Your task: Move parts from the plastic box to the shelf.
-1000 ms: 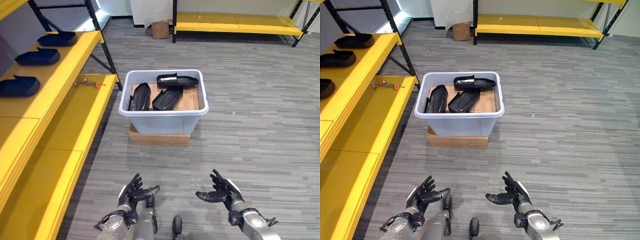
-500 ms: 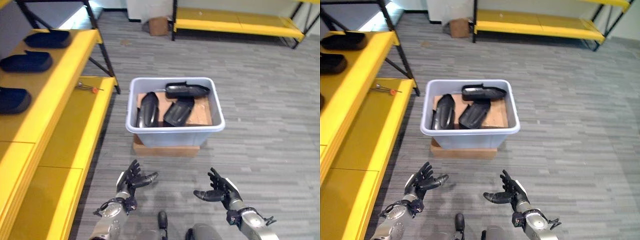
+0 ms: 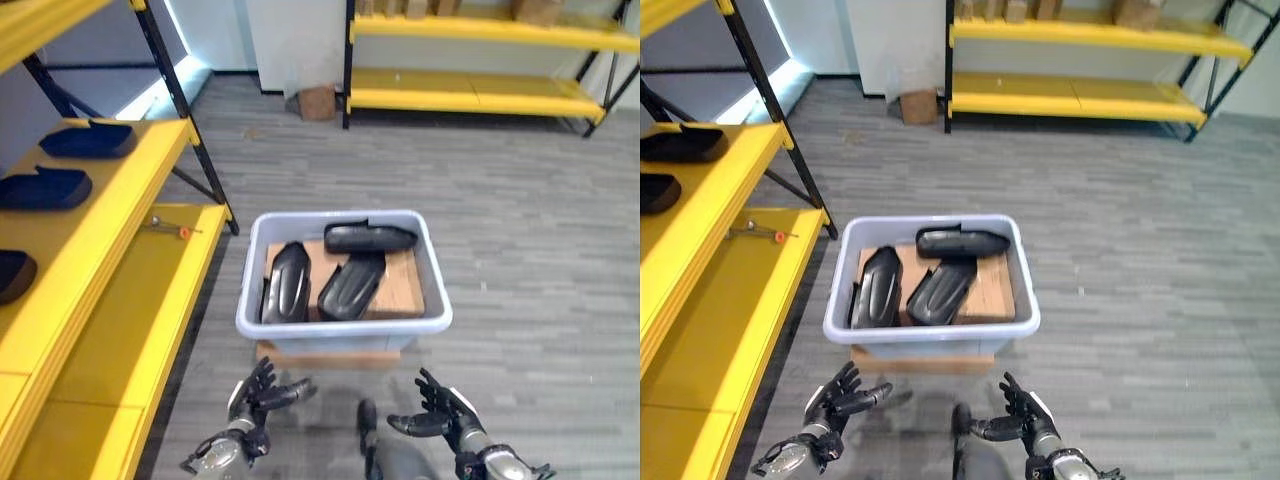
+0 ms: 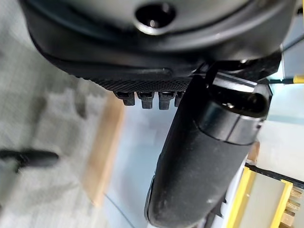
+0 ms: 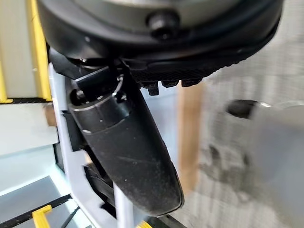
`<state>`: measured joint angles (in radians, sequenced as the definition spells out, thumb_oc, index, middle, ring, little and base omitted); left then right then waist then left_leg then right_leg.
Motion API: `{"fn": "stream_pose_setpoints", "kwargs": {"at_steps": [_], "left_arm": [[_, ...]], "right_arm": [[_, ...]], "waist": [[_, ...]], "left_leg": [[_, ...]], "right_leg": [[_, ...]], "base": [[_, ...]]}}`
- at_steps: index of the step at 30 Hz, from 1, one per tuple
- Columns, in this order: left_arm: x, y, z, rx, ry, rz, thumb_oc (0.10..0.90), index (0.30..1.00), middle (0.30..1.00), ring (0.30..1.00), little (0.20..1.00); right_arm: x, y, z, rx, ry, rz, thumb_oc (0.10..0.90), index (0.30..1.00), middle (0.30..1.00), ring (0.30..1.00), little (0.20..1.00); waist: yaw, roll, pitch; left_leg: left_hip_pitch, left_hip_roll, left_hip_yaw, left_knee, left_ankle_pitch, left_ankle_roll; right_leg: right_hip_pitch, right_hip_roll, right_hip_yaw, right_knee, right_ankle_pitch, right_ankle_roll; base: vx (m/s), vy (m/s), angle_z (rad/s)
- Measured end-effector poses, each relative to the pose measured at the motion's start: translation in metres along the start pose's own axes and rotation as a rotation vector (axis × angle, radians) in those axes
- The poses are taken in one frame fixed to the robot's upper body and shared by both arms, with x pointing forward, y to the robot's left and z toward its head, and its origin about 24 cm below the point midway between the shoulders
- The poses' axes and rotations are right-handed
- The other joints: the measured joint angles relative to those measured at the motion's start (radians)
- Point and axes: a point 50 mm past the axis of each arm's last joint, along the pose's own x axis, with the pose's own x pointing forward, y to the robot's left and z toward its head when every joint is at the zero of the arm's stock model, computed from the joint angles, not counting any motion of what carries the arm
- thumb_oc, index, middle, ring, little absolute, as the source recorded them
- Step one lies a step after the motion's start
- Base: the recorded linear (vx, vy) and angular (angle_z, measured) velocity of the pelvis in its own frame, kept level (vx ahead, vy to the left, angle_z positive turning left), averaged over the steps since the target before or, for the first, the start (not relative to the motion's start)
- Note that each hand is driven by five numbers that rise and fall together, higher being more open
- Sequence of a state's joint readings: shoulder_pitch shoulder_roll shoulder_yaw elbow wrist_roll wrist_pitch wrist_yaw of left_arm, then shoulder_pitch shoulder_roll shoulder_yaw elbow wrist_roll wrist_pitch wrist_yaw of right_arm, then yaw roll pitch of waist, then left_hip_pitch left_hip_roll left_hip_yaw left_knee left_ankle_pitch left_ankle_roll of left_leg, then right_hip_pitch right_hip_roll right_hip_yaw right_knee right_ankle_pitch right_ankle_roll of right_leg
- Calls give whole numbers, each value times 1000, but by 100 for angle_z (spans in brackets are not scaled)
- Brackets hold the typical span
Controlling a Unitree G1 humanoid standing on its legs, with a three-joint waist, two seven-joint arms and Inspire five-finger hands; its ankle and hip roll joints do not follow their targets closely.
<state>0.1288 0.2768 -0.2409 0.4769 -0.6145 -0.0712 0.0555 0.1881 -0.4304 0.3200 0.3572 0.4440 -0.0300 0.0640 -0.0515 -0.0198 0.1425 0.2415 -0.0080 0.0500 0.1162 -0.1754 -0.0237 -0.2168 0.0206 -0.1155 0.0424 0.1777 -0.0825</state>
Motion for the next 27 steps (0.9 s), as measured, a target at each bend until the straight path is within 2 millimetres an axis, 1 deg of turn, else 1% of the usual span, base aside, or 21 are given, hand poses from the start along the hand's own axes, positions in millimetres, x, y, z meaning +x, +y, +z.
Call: {"fn": "stream_pose_setpoints", "kwargs": {"at_steps": [2,4,5,7,8,9,10,11,12,13,14,15,16,17,18,19,20,21,22,23,27], "left_arm": [[5,-5,12,7,-36,-19,900,1000,1000,1000,1000],[12,-11,27,12,-86,-41,900,1000,1000,1000,1000],[17,-14,36,8,-109,-47,900,1000,1000,1000,1000],[18,-17,38,8,-116,-57,900,1000,1000,1000,1000],[18,-19,38,10,-116,-66,900,1000,1000,1000,1000],[17,-19,37,12,-117,-71,900,1000,1000,1000,1000],[16,-19,35,13,-114,-70,900,1000,1000,1000,1000],[14,-16,30,14,-96,-61,900,1000,1000,1000,1000],[13,-15,25,25,-77,-63,900,1000,1000,1000,1000],[9,-13,20,23,-64,-56,900,1000,1000,1000,1000],[7,-9,15,25,-47,-46,900,1000,1000,1000,1000],[7,-9,14,25,-43,-44,900,1000,1000,1000,1000],[7,-8,13,26,-39,-42,900,1000,1000,1000,1000],[5,-6,9,25,-17,-35,900,1000,1000,1000,1000],[4,-5,6,25,-8,-31,900,1000,1000,1000,1000],[3,-5,4,25,-3,-32,900,1000,1000,1000,1000],[4,-7,8,26,-16,-40,900,1000,1000,1000,1000],[5,-8,10,26,-23,-45,900,1000,1000,1000,1000],[5,-7,11,29,-25,-43,900,1000,1000,1000,1000],[6,-7,13,34,-31,-43,900,1000,1000,1000,1000],[4,-6,16,40,-44,-46,900,1000,1000,1000,1000]], "right_arm": [[5,-6,13,-24,-43,-9,900,1000,1000,1000,1000],[10,-11,27,-42,-84,-21,900,1000,1000,1000,1000],[14,-12,38,-54,-115,-19,900,1000,1000,1000,1000],[15,-11,40,-55,-127,-18,900,1000,1000,1000,1000],[15,-12,41,-54,-131,-18,900,1000,1000,1000,1000],[14,-12,38,-51,-123,-18,900,1000,1000,1000,1000],[12,-10,33,-48,-109,-14,900,1000,1000,1000,1000],[12,-9,32,-47,-105,-9,900,1000,1000,1000,1000],[10,-8,26,-40,-87,-15,900,1000,1000,1000,1000],[9,-7,23,-41,-67,-12,900,1000,1000,1000,1000],[10,-6,22,-35,-70,-15,900,1000,1000,1000,1000],[10,-7,25,-35,-77,-19,900,1000,1000,1000,1000],[11,-8,27,-36,-83,-21,900,1000,1000,1000,1000],[11,-9,27,-33,-86,-26,900,1000,1000,1000,1000],[10,-10,27,-31,-85,-30,900,1000,1000,1000,1000],[8,-12,25,-27,-82,-40,900,1000,1000,1000,1000],[5,-17,21,-17,-74,-61,900,1000,1000,1000,1000],[3,-20,19,-12,-70,-73,900,1000,1000,1000,1000],[2,-21,18,-5,-66,-82,900,1000,1000,1000,1000],[1,-21,17,-5,-64,-80,900,1000,1000,1000,1000],[2,-19,20,-20,-74,-72,900,1000,1000,1000,1000]], "waist": [[-1,0,0],[2,0,0],[1,-2,1],[-12,-11,6],[-9,-19,10],[6,-34,20],[21,-49,27],[28,-53,31],[20,-67,42],[28,-92,68],[27,-75,69],[30,-64,75],[30,-53,79],[26,-23,76],[27,-13,76],[25,-4,73],[22,11,69],[19,21,67],[19,22,68],[26,16,68],[28,15,67]], "left_leg": [[-23,33,-2,36,-9,-11],[-67,68,-2,67,-6,-24],[-105,88,-5,141,0,-45],[-138,94,-6,240,6,-67],[-179,88,-15,344,27,-82],[-240,79,-46,477,72,-99],[-289,70,-80,586,95,-107],[-324,73,-85,598,91,-109],[-362,85,-67,564,56,-92],[-417,112,-11,314,62,-88],[-402,154,16,72,119,-91],[-385,169,23,-65,173,-100],[-383,182,24,-127,213,-104],[-353,205,51,-159,261,-94],[-323,199,52,-165,274,-84],[-292,187,50,-181,280,-88],[-236,163,55,-199,296,-66],[-212,158,74,-199,277,-60],[-212,157,92,-198,265,-68],[-206,144,102,-198,261,-62],[-201,95,111,-198,241,-25]], "right_leg": [[19,18,-2,0,-30,-29],[21,40,-2,1,-49,-44],[32,56,1,1,-63,-53],[58,58,-1,1,-80,-54],[74,61,4,0,-96,-62],[88,60,19,-3,-100,-66],[99,54,24,-10,-100,-58],[113,53,28,-17,-108,-57],[130,43,25,-38,-112,-55],[151,17,5,-76,-93,-38],[180,25,-4,-108,-96,-39],[189,28,-2,-111,-97,-39],[195,30,0,-110,-93,-32],[212,44,17,-116,-95,-23],[226,44,28,-121,-95,-15],[229,44,36,-124,-96,-8],[228,46,44,-127,-94,3],[228,50,46,-126,-90,9],[226,46,43,-122,-89,17],[226,35,50,-119,-92,30],[226,-17,56,-112,-102,73]], "base": [[140,-122,4],[126,-131,-8],[103,-142,-10],[89,-127,4],[53,-71,-2],[113,-46,-27],[129,1,-29],[203,42,3],[234,147,45],[276,216,56],[261,236,30],[181,187,5],[171,209,-32],[153,214,-41],[162,213,-45],[159,220,-28],[150,208,-18],[134,208,-4],[73,124,-5],[60,104,-8],[41,75,0]]}}
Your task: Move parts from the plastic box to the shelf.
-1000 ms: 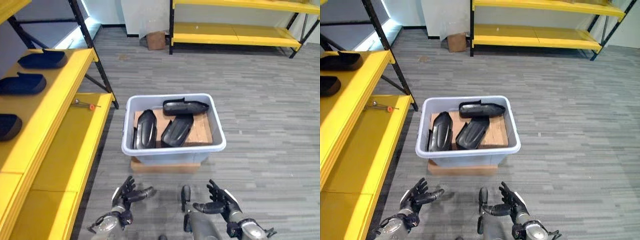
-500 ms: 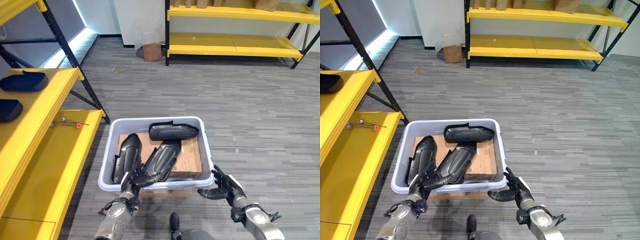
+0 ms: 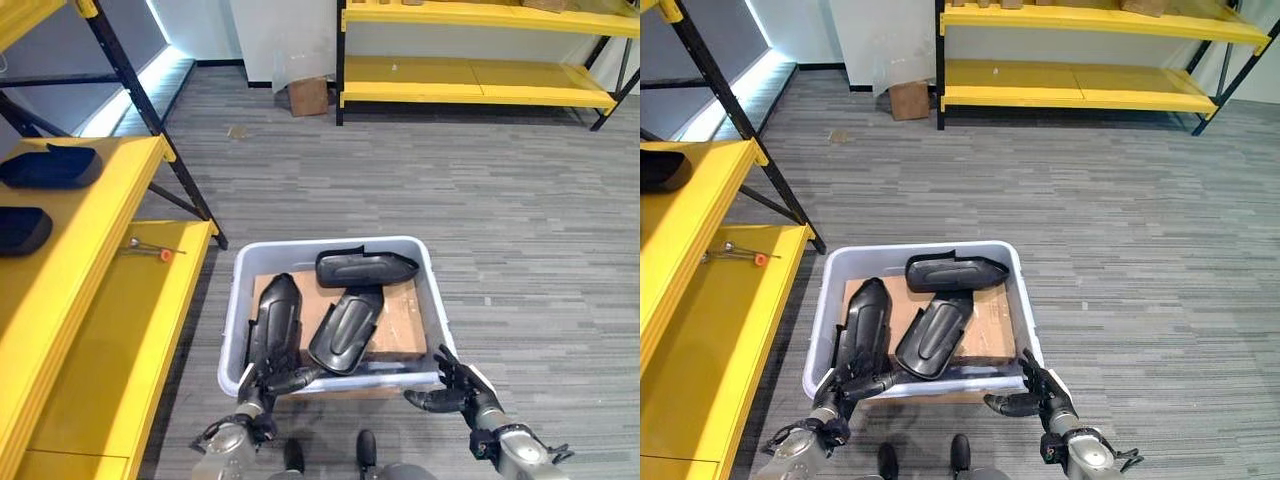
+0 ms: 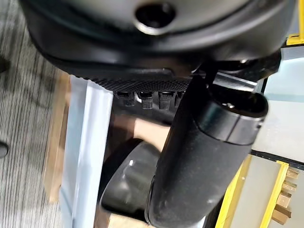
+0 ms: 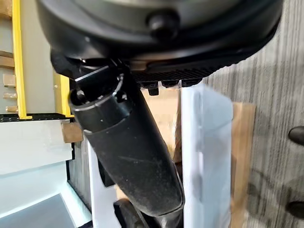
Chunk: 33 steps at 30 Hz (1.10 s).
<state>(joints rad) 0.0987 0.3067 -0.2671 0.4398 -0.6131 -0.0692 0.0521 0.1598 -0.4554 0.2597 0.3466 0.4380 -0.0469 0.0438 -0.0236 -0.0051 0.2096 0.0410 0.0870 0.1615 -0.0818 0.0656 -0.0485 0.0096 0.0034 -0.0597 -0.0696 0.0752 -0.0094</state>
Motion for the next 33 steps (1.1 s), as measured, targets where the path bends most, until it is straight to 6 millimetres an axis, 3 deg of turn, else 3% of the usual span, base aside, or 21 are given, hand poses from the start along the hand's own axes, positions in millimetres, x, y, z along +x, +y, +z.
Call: {"fn": "stream_pose_setpoints", "kwargs": {"at_steps": [2,4,8,12,16,17,19,23,24,33], "left_arm": [[-3,3,-2,4,4,5,900,1000,1000,1000,1000],[-8,10,-4,23,13,19,900,1000,1000,1000,1000],[-13,14,-4,38,6,12,900,1000,1000,1000,1000],[-11,11,0,38,-8,0,900,1000,1000,1000,1000],[-6,5,8,47,-33,-23,900,1000,1000,1000,1000],[-4,3,10,49,-39,-30,900,1000,1000,1000,1000],[3,-5,22,66,-82,-63,900,1000,1000,1000,1000],[7,-15,33,70,-124,-96,900,1000,1000,1000,1000],[9,-20,44,67,-175,-113,900,1000,1000,1000,1000],[16,-34,71,43,-263,-145,900,1000,1000,1000,1000]], "right_arm": [[1,2,7,-12,-27,11,900,1000,1000,1000,1000],[0,6,27,-54,-108,35,900,1000,1000,1000,1000],[2,-6,84,-200,-329,-26,900,1000,1000,1000,1000],[7,-13,117,-358,-426,-74,900,1000,1000,1000,1000],[10,-15,132,-477,-462,-96,900,1000,1000,1000,1000],[13,-13,137,-482,-474,-99,900,1000,1000,1000,1000],[25,-7,169,-501,-554,-113,900,1000,1000,1000,1000],[31,5,195,-519,-631,-112,900,1000,1000,1000,1000],[34,16,208,-511,-675,-98,900,1000,1000,1000,1000],[46,42,199,-463,-639,-38,900,1000,1000,1000,1000]], "waist": [[1,0,0],[1,0,0],[4,0,0],[2,-1,-2],[25,1,-1],[31,1,-1],[34,14,15],[57,36,59],[59,41,79],[77,35,161]], "left_leg": [[0,-15,3,0,-5,14],[-2,-31,8,0,-10,26],[-5,-41,15,0,-13,35],[-49,-41,13,0,-4,39],[-93,-39,-6,0,12,41],[-101,-39,-9,1,15,41],[-150,-40,-15,0,35,41],[-165,-38,-23,0,47,38],[-199,-37,-29,0,56,35],[-235,-37,-32,1,63,35]], "right_leg": [[0,-16,2,-2,-1,15],[0,-32,9,-9,2,33],[-2,-41,17,-17,10,42],[-45,-40,15,-17,18,39],[-80,-38,-6,-17,28,36],[-87,-38,-8,-17,29,35],[-133,-39,-13,-17,47,36],[-144,-37,-21,-17,52,34],[-176,-36,-26,-17,55,37],[-209,-35,-32,-16,69,26]], "base": [[38,50,1],[45,62,-5],[-3,23,-4],[-55,-4,1],[-83,-23,12],[-117,-31,12],[-91,-21,9],[-80,-12,7],[-77,-18,10],[-27,-7,1]]}}
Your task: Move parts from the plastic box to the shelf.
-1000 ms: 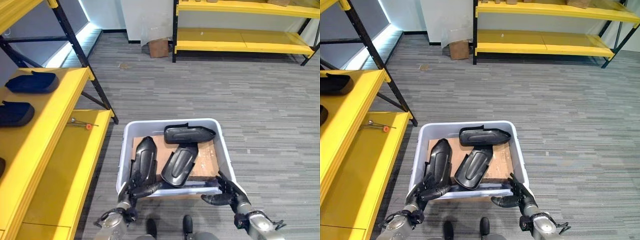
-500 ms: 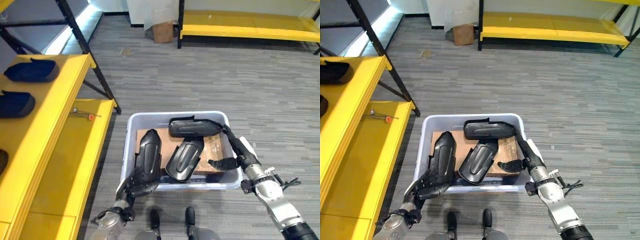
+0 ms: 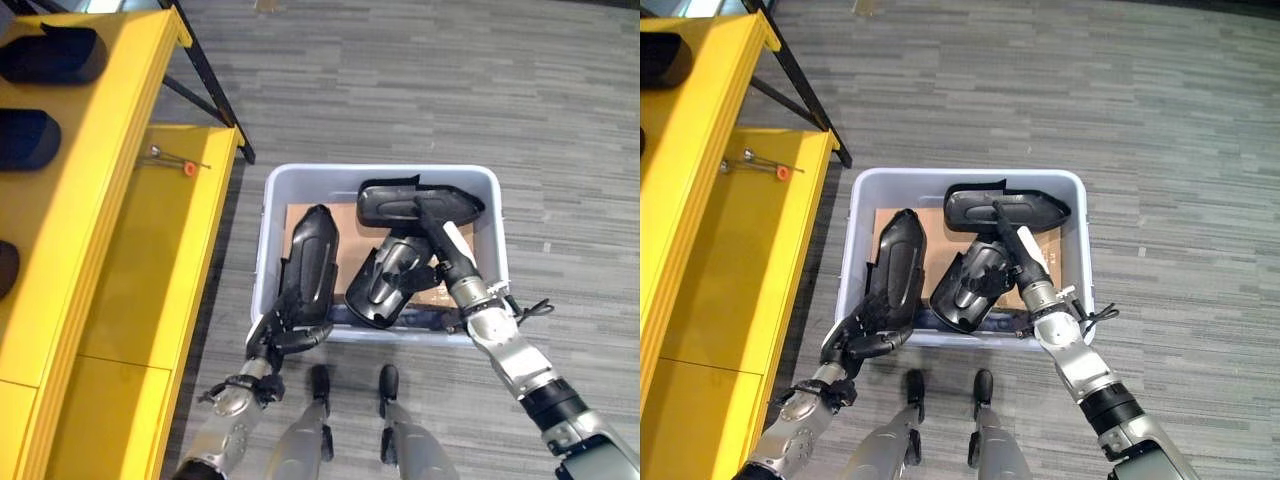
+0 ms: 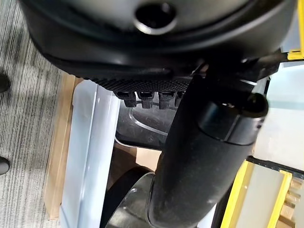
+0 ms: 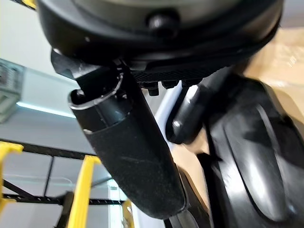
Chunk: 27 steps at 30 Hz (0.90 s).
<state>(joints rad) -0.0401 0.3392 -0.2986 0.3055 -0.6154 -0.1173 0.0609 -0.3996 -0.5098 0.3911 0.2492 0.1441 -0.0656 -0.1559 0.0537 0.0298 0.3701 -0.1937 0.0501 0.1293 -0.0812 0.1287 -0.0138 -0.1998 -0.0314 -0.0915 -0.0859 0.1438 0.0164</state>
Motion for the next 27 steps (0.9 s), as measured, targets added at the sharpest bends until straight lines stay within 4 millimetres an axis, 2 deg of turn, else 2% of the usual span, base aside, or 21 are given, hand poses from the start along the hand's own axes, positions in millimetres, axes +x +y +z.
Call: {"fn": "stream_pose_setpoints", "kwargs": {"at_steps": [6,13,17,21,27], "left_arm": [[4,-2,6,3,-18,5,900,1000,1000,1000,1000],[5,-3,7,6,-26,10,900,1000,1000,1000,1000],[6,-6,9,7,-42,7,900,1000,1000,1000,1000],[8,-8,11,3,-47,1,900,1000,1000,1000,1000],[8,-11,26,7,-98,-7,900,1000,1000,1000,1000]], "right_arm": [[2,17,3,100,0,2,900,1000,1000,1000,1000],[-7,34,-11,156,62,28,900,1000,1000,1000,1000],[-8,37,-23,149,114,27,900,1000,1000,1000,1000],[-8,39,-25,144,129,27,900,1000,1000,1000,1000],[-10,40,-34,137,167,10,900,1000,1000,1000,1000]], "waist": [[3,-7,19],[3,-8,24],[5,0,39],[4,16,49],[7,29,57]], "left_leg": [[0,0,0,0,0,0],[0,-2,0,0,0,0],[-1,-3,-1,0,0,0],[-3,-3,-1,0,0,0],[-5,-6,-5,0,0,0]], "right_leg": [[1,0,-1,0,0,0],[1,-2,-1,0,0,1],[1,-3,-1,0,0,1],[-1,-3,-1,0,0,1],[-2,-6,-5,0,0,1]], "base": [[-4,5,0],[-24,34,0],[-11,27,1],[-9,56,0],[-15,41,3]]}}
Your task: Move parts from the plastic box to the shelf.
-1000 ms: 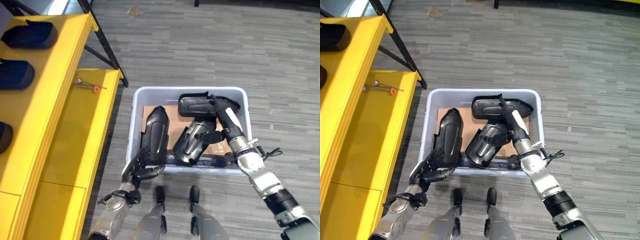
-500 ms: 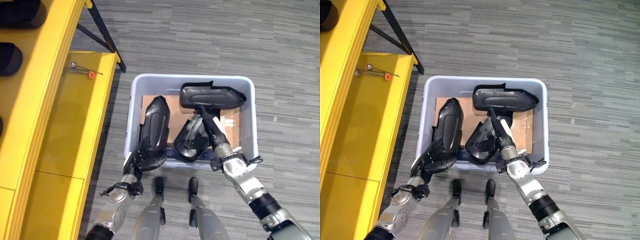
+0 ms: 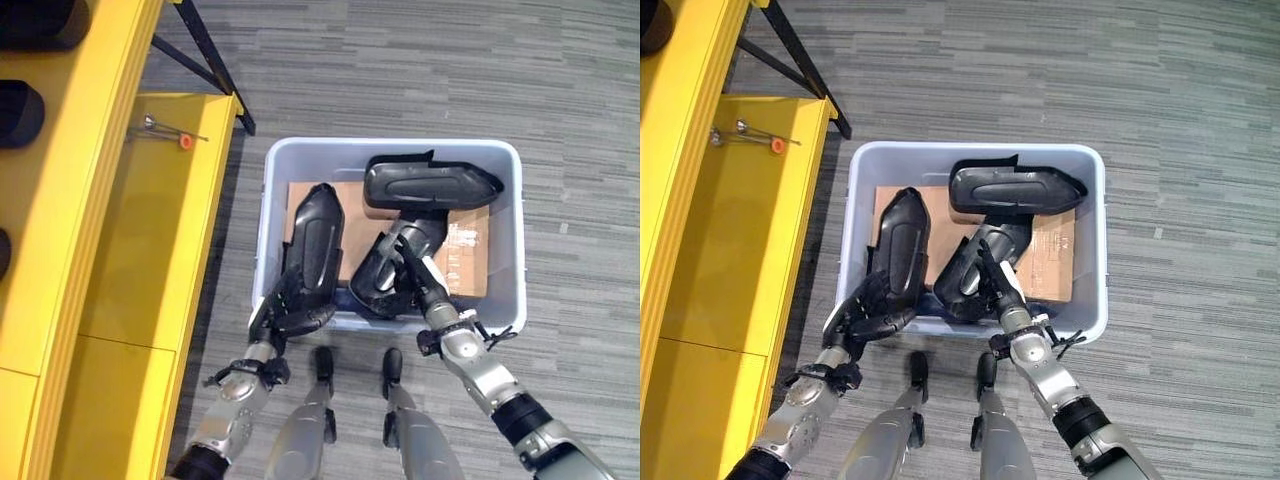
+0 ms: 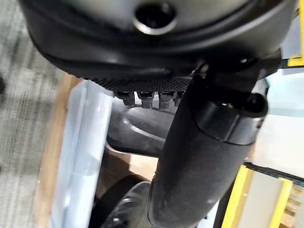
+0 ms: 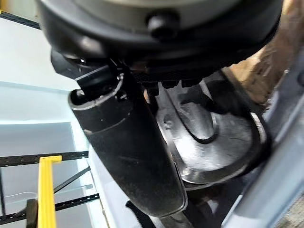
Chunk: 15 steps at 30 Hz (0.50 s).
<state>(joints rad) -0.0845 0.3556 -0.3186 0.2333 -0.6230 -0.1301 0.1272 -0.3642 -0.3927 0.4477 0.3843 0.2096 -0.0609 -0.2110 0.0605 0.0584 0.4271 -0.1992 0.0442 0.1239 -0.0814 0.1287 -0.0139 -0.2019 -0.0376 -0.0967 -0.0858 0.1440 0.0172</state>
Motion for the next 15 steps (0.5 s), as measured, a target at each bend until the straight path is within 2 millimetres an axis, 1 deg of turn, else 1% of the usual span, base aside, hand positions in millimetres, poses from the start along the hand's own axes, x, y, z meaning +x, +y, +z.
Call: {"fn": "stream_pose_setpoints", "kwargs": {"at_steps": [4,5,6,7,9,11,12,15], "left_arm": [[-1,-3,23,9,-90,-20,900,1000,1000,1000,1000],[-2,-7,30,4,-121,-39,900,1000,1000,1000,1000],[-2,-11,38,-4,-157,-57,900,1000,1000,1000,1000],[-2,-13,42,-7,-178,-65,900,1000,1000,1000,1000],[-1,-16,48,-10,-206,-77,900,1000,1000,1000,1000],[-1,-17,49,-19,-207,-79,900,1000,1000,1000,1000],[-3,-19,53,-43,-222,-93,900,1000,1000,1000,1000],[-3,-17,56,-32,-227,-96,900,1000,1000,1000,1000]], "right_arm": [[2,3,-9,9,40,-17,900,1000,1000,1000,1000],[2,5,-9,15,42,-20,900,1000,1000,1000,1000],[3,5,-6,15,35,-27,900,1000,1000,1000,1000],[5,4,-4,14,27,-32,900,1000,1000,1000,1000],[9,2,4,29,-10,-62,900,1000,1000,1000,1000],[13,1,4,48,-13,-82,900,1000,1000,1000,1000],[19,-1,8,77,-23,-122,900,1000,1000,1000,1000],[24,-2,13,90,-34,-150,900,1000,1000,1000,1000]], "waist": [[8,5,3],[22,9,6],[27,13,16],[26,15,23],[25,18,30],[26,21,31],[27,22,32],[30,28,35]], "left_leg": [[-9,-3,-5,0,2,1],[-9,-4,-5,0,2,1],[-10,-6,-7,0,3,2],[-11,-8,-8,0,4,3],[-32,-15,-15,0,9,9],[-36,-15,-20,0,11,9],[-48,-16,-22,0,16,7],[-51,-17,-24,0,19,8]], "right_leg": [[-4,-2,-10,0,-1,1],[-5,-4,-10,0,-1,1],[-5,-6,-11,0,0,1],[-5,-8,-12,0,1,3],[-25,-15,-19,0,5,8],[-26,-16,-22,0,5,8],[-37,-17,-23,0,9,8],[-39,-18,-25,0,10,8]], "base": [[-24,41,6],[-28,65,4],[-26,63,4],[-18,48,3],[-25,67,6],[-28,71,9],[-19,48,7],[-8,19,3]]}}
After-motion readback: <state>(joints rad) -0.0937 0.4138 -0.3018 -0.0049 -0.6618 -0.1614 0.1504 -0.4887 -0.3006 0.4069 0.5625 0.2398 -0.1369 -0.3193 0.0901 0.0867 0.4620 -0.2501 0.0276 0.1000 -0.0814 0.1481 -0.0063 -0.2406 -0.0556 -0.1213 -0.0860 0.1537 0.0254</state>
